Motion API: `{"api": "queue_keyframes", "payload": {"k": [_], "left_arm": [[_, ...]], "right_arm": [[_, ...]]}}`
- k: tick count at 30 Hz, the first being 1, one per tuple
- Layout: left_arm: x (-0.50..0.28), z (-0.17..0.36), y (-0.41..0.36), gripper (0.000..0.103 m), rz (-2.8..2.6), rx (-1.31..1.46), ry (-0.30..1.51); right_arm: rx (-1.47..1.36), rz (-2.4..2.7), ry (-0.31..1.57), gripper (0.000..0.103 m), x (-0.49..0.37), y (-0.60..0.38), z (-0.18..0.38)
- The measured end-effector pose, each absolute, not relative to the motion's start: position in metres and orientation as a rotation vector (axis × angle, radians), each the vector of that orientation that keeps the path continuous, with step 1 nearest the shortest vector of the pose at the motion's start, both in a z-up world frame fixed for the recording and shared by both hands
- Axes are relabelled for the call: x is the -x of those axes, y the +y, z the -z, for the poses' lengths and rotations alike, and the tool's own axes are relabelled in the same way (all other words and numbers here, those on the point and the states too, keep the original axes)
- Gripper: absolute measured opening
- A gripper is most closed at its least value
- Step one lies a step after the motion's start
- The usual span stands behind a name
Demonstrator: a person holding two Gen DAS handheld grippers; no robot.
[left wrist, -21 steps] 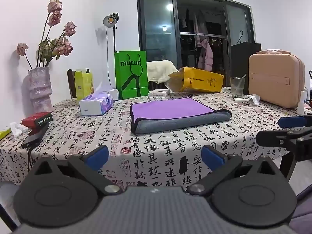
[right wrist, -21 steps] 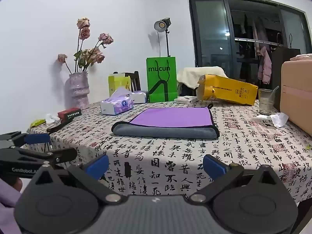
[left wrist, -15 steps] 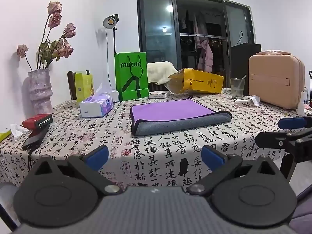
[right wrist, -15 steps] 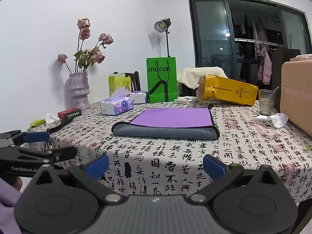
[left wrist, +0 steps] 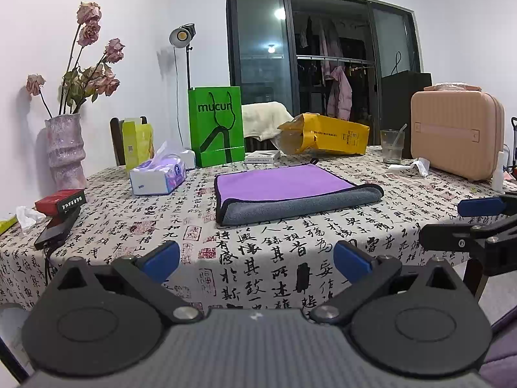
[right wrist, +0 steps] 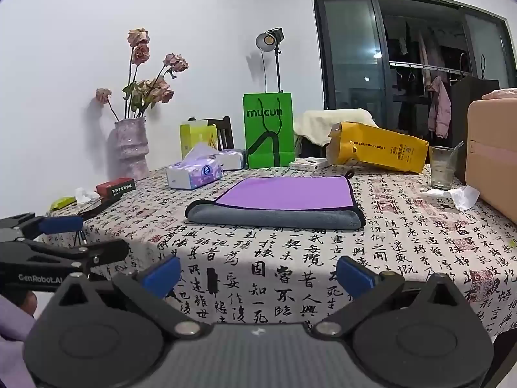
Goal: Fold towel
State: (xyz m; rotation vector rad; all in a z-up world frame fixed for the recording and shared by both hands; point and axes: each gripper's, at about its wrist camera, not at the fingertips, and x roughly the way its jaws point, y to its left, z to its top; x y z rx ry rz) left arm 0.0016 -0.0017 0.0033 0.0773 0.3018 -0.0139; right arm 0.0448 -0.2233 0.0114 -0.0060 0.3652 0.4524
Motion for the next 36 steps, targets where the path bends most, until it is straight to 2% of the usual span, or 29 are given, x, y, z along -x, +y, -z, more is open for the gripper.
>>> {"api": "queue_keyframes", "payload": {"k": [36], "left_arm": [[-0.0013,-0.0017,-0.0032,0.103,0.016,-0.082,0.302]], "right_arm": [[-0.001,-0.449,0.369,0.103,-0.0445,-0.2230,-0.0095]]}}
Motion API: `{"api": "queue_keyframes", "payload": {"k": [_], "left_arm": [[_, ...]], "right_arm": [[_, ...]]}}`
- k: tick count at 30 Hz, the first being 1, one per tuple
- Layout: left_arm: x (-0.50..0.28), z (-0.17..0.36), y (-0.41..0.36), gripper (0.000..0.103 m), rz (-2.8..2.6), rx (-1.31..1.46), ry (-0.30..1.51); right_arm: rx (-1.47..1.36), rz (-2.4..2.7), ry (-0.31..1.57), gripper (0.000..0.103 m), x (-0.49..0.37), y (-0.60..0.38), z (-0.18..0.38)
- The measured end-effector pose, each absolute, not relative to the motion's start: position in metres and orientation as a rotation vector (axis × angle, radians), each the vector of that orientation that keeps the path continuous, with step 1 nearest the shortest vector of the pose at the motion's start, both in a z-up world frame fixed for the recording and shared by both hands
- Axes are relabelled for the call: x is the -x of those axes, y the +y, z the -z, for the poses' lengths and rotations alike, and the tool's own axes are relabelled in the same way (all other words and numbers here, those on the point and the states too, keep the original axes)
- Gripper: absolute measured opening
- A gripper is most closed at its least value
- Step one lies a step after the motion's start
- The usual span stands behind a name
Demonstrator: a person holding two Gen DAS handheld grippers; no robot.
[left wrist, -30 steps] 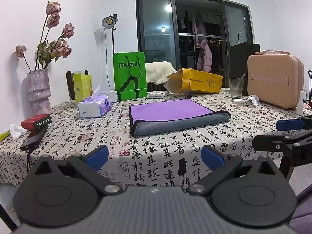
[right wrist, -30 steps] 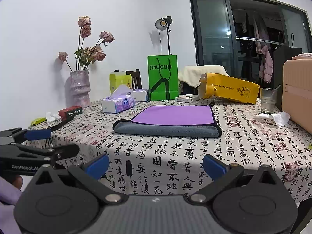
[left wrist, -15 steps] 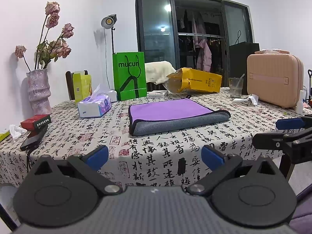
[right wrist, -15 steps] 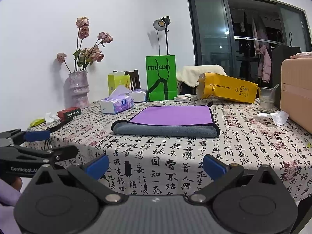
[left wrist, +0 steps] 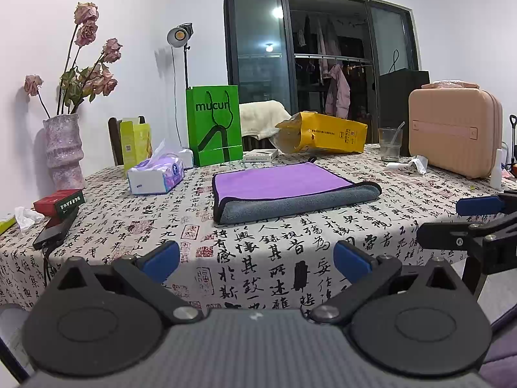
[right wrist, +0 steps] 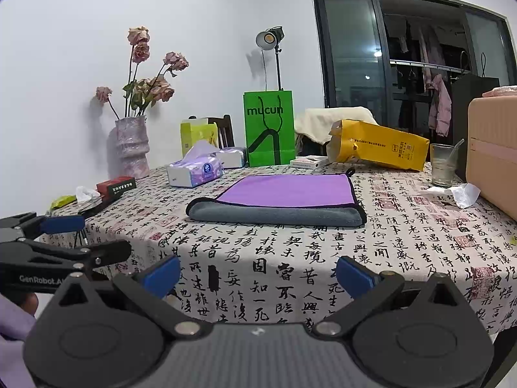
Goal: Fold towel
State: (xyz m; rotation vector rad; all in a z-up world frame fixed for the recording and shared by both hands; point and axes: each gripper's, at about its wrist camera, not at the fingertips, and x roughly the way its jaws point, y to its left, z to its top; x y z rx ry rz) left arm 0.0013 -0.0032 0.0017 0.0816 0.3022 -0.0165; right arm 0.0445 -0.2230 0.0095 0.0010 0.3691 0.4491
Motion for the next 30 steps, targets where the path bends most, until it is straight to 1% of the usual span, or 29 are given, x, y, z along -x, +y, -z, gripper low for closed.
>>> {"api": "queue_keyframes", "payload": {"k": [30], "left_arm": [[-0.0043,0.0051,-0.0084,0.103,0.029,-0.096,0.312]], "right_arm": [[0.002,-0.445,0.369,0.103,-0.0450,-0.2234,-0.0091]]}}
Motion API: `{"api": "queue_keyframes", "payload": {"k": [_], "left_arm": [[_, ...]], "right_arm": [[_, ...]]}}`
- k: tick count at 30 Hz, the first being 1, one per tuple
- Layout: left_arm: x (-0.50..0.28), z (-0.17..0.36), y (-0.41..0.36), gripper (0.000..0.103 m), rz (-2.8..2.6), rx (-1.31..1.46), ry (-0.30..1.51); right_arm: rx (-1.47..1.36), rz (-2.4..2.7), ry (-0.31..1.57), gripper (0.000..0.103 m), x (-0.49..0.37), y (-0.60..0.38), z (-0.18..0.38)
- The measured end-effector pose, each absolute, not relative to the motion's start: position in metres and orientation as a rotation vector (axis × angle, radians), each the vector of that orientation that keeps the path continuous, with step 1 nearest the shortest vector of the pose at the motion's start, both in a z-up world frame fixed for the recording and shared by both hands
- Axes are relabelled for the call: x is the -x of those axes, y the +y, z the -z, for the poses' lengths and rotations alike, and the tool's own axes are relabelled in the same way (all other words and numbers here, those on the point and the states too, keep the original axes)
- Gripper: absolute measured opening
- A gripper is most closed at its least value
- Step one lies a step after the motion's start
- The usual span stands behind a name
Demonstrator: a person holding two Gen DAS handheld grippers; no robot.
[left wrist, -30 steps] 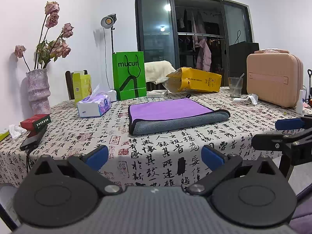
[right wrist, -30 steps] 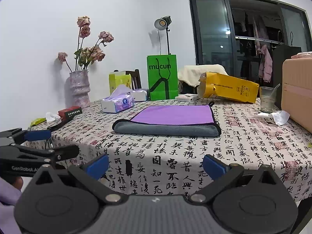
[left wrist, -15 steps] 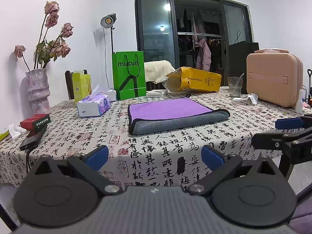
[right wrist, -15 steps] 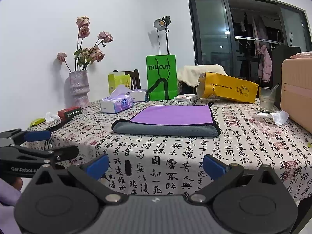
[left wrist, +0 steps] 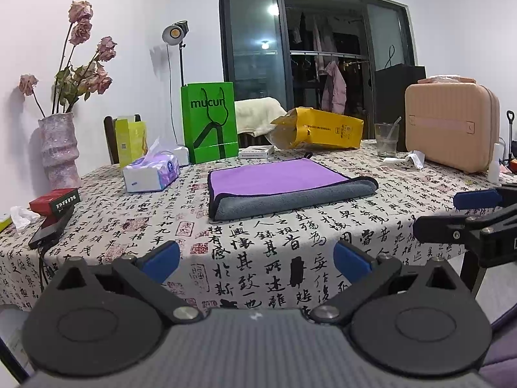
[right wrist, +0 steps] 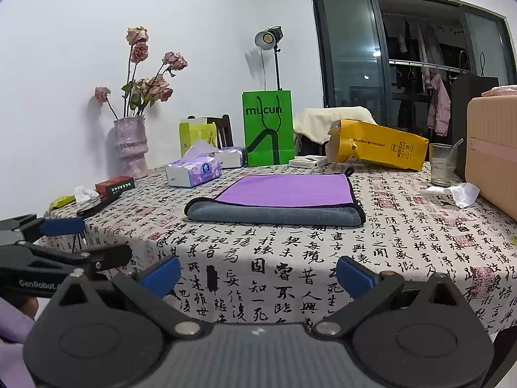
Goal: Fold towel
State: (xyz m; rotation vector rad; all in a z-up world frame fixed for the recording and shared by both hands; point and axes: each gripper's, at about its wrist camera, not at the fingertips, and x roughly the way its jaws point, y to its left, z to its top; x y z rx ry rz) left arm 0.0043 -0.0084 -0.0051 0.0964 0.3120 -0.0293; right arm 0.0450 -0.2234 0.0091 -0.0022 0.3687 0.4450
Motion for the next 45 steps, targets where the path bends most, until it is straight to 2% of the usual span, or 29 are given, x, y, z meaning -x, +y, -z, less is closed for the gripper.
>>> {"api": "queue_keyframes", "payload": {"k": [13,26,31,34,35,38,40,42,44,45], "left_arm": [[-0.048,0.013,0.004,0.103,0.044,-0.060,0.346],[-0.141,0.003,0.026,0.100,0.034,-0.044,0.382],[-0.179,0.009,0.032,0.084,0.023,-0.038,0.429],[-0.197,0.012,0.037,0.077,0.024,-0.031,0.455],[-0.202,0.013,0.038,0.077,0.021,-0.027,0.461],[-0.215,0.016,0.042,0.058,0.027,-0.014,0.486],[-0.221,0.019,0.044,0.038,0.041,-0.006,0.514],[-0.224,0.022,0.045,0.030,0.052,-0.001,0.541],[-0.223,0.022,0.045,0.026,0.049,-0.011,0.536],[-0.223,0.022,0.045,0.017,0.046,-0.021,0.535]], "right_arm": [[0.044,-0.375,0.374,0.103,-0.081,-0.225,-0.002],[0.104,-0.368,0.370,0.103,-0.162,-0.232,0.003],[0.136,-0.372,0.392,0.103,-0.207,-0.234,0.003],[0.117,-0.373,0.428,0.101,-0.235,-0.239,0.004],[0.108,-0.377,0.444,0.097,-0.244,-0.241,0.005],[0.086,-0.399,0.487,0.085,-0.267,-0.245,0.007],[0.080,-0.412,0.510,0.077,-0.279,-0.246,0.009],[0.085,-0.423,0.529,0.069,-0.289,-0.246,0.012],[0.084,-0.439,0.554,0.055,-0.298,-0.247,0.016],[0.079,-0.448,0.568,0.052,-0.302,-0.248,0.018]]}}
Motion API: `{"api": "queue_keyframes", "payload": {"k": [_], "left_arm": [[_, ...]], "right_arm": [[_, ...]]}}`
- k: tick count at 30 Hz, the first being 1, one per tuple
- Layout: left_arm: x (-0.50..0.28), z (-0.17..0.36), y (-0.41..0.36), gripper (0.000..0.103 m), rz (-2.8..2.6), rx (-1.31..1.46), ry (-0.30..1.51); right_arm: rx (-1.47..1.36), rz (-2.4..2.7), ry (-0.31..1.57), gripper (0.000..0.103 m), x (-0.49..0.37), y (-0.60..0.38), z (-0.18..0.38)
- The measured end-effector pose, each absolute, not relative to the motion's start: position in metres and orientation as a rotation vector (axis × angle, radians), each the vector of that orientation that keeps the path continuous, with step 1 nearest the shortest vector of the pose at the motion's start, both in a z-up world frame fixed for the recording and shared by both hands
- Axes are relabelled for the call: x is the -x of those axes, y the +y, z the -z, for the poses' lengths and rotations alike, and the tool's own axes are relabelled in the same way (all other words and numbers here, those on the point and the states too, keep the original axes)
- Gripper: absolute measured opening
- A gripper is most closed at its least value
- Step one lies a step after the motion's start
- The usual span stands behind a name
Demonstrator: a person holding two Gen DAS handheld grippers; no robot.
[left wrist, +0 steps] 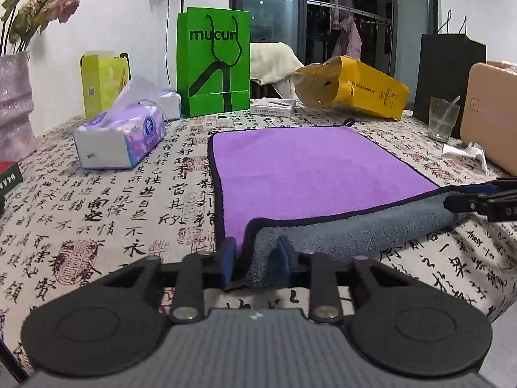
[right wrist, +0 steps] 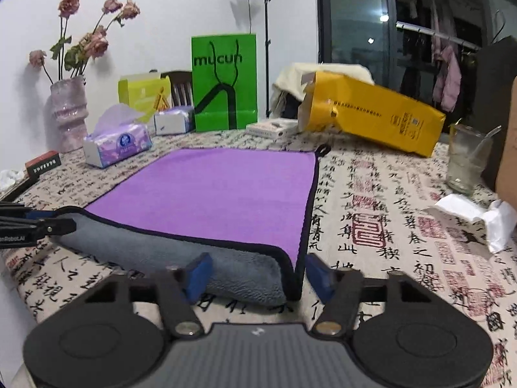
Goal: Fold towel
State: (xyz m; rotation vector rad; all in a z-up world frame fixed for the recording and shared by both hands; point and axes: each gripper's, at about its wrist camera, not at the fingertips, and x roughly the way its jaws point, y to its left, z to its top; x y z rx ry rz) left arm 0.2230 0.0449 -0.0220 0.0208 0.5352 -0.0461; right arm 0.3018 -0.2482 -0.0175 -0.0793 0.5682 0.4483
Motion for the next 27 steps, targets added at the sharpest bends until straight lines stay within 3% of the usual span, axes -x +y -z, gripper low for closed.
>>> {"api": "queue_keyframes", "payload": {"k": [1,3,5,27], "left_arm": [[-0.223,0.021,0.044,0.009,0.041,-0.032,0.533],[-0.223,0.020,0.043,0.007,0.042,-0.042,0.530],[-0.222,0.017,0.042,0.007,0.040,-0.047,0.521],[-0.307,-0.005,0.047,0.006,-0.041,-0.026,0.461]], "right_arm": [[0.081,-0.453,0.582,0.044,-0.305,-0.248,0.019],[0.093,-0.459,0.601,0.031,-0.310,-0.249,0.020],[0.110,-0.467,0.604,0.007,-0.311,-0.248,0.017],[0.207,-0.470,0.545,0.006,-0.387,-0.235,-0.004]]}}
